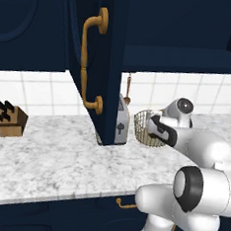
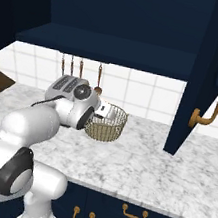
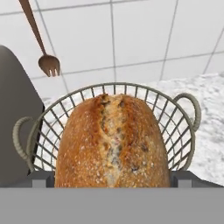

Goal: Open the cabinet, pick up the bread from the cabinet and place it in the basket. Then move the basket to the dining counter.

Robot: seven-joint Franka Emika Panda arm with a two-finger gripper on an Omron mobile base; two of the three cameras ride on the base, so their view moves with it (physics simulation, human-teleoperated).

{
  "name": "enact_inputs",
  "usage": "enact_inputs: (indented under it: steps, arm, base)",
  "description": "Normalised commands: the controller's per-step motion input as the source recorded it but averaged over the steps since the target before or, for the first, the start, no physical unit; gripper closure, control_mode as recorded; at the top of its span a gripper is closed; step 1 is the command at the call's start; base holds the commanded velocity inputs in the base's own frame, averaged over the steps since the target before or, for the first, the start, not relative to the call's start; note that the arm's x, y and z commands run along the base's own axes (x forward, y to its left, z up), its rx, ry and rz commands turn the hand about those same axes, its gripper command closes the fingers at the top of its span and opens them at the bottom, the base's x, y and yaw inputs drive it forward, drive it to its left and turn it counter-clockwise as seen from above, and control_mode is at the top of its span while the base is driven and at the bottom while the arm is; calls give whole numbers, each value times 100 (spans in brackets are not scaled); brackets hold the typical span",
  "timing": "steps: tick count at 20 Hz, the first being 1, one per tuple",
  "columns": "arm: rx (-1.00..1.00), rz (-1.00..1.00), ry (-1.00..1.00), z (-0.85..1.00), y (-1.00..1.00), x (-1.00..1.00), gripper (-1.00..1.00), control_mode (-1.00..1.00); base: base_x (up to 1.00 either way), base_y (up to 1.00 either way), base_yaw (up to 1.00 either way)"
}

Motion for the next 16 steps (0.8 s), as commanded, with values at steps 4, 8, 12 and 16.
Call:
enact_inputs:
  steps: [4,8,12,16]
  arm:
    - [0,2,17,-4,-1,16,100,-100]
    - [0,4,9,-3,0,23,100,-100]
    - [0,5,8,-14,0,27,100,-100]
    - [0,4,9,-31,0,28,100,-100]
  base:
    - [0,0,0]
    - [0,0,0]
    - [0,0,0]
    - [0,0,0]
